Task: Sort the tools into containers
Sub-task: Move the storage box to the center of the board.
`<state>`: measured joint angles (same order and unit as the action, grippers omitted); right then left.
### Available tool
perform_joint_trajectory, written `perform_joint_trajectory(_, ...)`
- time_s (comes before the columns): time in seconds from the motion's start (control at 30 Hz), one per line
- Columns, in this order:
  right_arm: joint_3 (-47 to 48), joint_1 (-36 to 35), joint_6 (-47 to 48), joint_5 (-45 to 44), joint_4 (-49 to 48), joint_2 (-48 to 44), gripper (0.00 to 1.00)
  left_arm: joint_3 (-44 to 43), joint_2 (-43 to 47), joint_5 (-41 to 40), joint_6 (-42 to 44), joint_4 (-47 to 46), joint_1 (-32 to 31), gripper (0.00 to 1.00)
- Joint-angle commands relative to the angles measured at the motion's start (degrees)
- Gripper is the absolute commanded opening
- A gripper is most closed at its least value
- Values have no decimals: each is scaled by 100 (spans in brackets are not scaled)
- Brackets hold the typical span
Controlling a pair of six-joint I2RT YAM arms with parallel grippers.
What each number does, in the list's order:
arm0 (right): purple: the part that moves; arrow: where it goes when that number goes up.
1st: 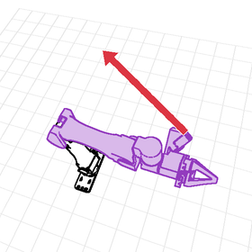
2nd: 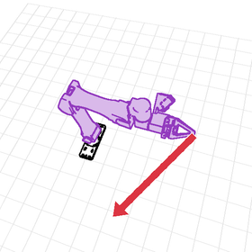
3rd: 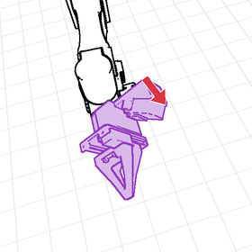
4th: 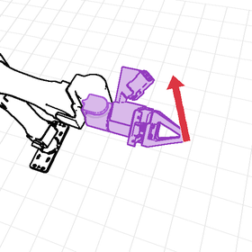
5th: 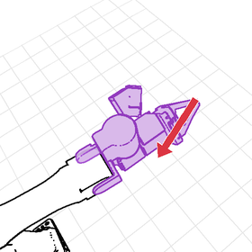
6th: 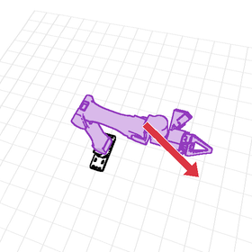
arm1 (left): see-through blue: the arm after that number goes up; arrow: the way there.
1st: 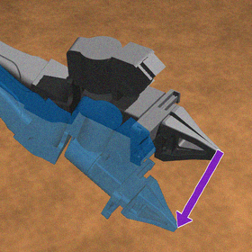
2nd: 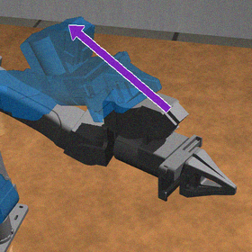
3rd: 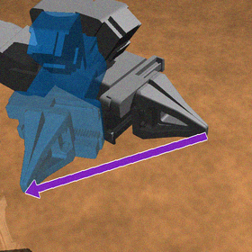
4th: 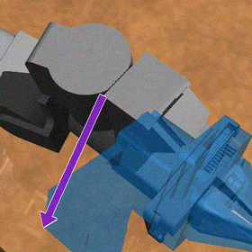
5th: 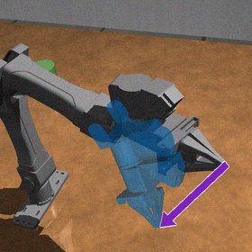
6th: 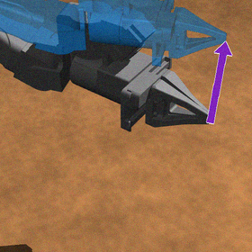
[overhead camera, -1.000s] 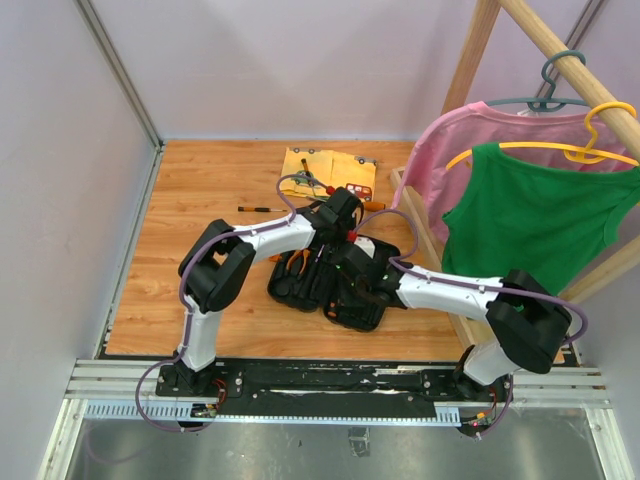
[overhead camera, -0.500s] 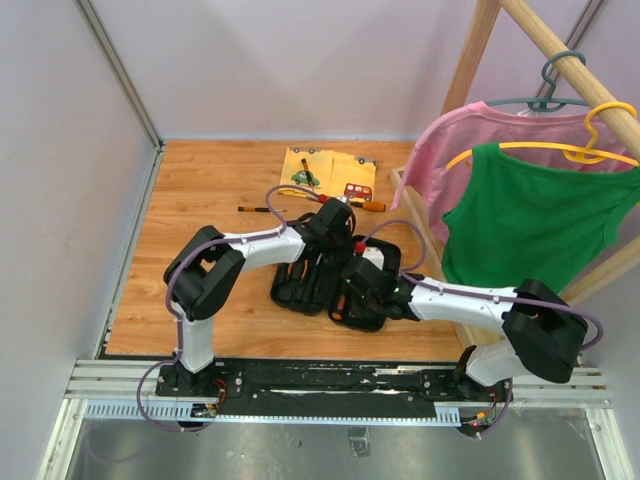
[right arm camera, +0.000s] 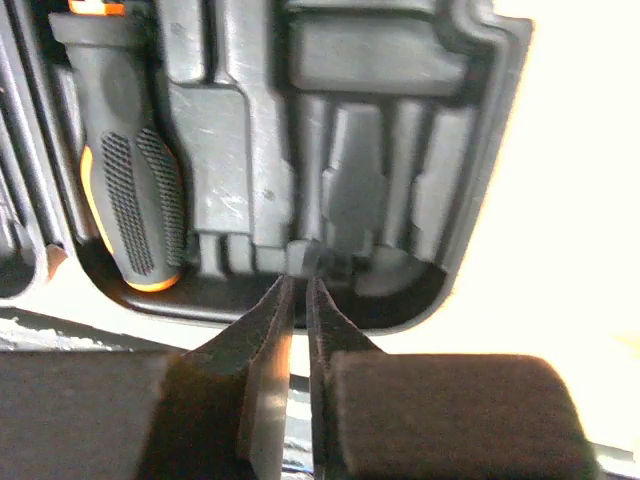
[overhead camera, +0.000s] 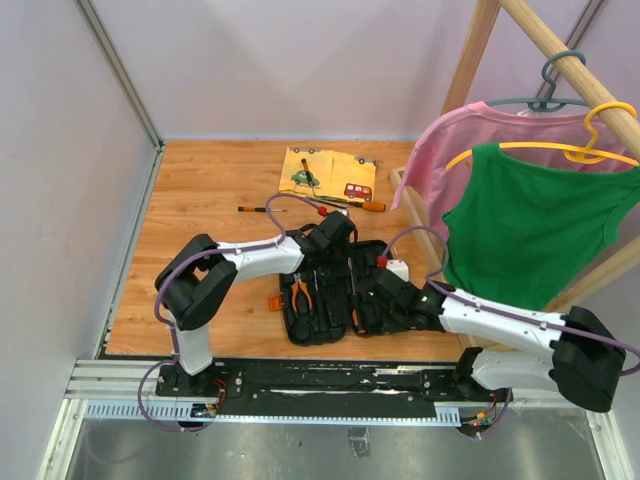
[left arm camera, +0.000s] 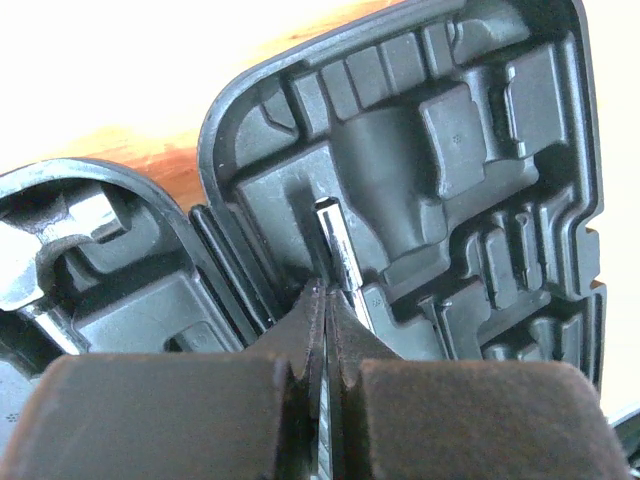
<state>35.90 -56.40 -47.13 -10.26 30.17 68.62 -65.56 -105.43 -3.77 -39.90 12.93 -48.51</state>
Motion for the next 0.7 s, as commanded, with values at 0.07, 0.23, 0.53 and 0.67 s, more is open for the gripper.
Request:
perform_joint_trajectory(0.07,190,-60,599,-684,901,-1007,16,-217,217,-211,503,850,26,1)
perform_joint_trajectory(0.23,259,105,902,-1162,730,-1594,33,-399,529,49,738,615,26,0)
perform_joint_trajectory(0.53,-209,2161,1843,471,-201,-1754,45,276,1705,-368,770,611,26,7)
perform_joint_trajectory(0.67,-588,2971,2147,1937,-1006,-1476,48,879,2355,-671,720,789,26,10)
